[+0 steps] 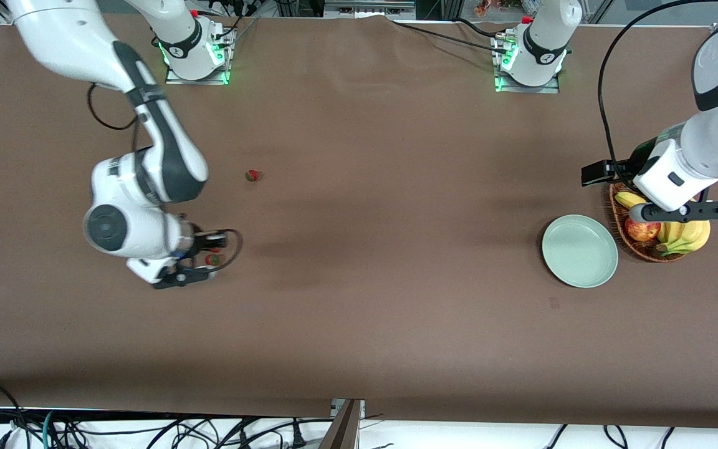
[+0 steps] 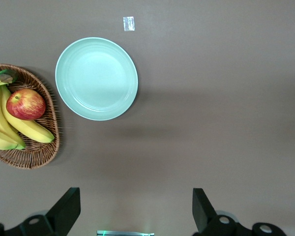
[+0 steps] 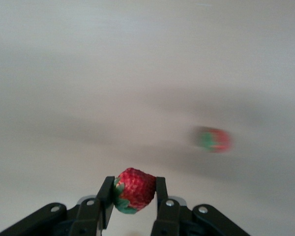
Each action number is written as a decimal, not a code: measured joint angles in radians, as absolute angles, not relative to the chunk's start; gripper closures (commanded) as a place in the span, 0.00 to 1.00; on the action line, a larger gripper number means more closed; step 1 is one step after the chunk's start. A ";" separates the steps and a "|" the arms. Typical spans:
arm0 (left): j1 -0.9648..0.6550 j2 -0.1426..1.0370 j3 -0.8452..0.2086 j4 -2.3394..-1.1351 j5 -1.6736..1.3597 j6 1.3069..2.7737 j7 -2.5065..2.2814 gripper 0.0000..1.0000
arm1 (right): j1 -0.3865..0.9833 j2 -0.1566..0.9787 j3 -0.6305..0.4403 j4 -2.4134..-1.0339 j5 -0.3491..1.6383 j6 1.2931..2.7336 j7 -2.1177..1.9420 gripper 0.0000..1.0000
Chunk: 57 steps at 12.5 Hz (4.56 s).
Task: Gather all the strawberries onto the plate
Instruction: 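Carry the strawberry to mid-table with the right gripper and release it, then grasp the mid-table strawberry with the left gripper while the right grasps another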
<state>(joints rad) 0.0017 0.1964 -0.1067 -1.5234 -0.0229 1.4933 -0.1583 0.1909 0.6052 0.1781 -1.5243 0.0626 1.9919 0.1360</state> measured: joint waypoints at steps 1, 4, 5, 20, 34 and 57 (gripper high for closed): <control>-0.002 0.197 -0.107 -1.523 -0.023 1.493 -0.158 0.00 | 0.262 0.615 0.186 -1.500 0.103 1.993 0.232 0.85; -0.002 0.224 -0.103 -1.524 -0.048 1.498 -0.158 0.00 | 0.491 0.673 0.196 -1.419 0.149 2.093 0.616 0.85; 0.000 0.238 -0.101 -1.523 -0.063 1.515 -0.158 0.00 | 0.563 0.705 0.197 -1.401 0.150 2.174 0.741 0.84; -0.079 0.419 -0.126 -1.703 -0.078 1.955 -0.162 0.00 | 0.761 0.767 0.052 -1.271 0.151 2.270 0.967 0.07; -0.277 0.601 -0.281 -1.840 -0.075 2.423 -0.567 0.00 | 0.575 0.674 -0.346 -1.687 0.160 2.286 -0.185 0.13; -0.256 0.624 -0.263 -1.794 0.158 2.362 -0.701 0.99 | 0.536 0.681 -0.150 -1.488 0.430 2.047 0.189 0.76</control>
<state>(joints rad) -0.2559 0.6239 -0.2630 -1.7939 0.1580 2.3622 -0.7014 0.5362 0.6808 -0.1496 -1.4884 0.4301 2.0474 0.1895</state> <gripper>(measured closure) 0.687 0.639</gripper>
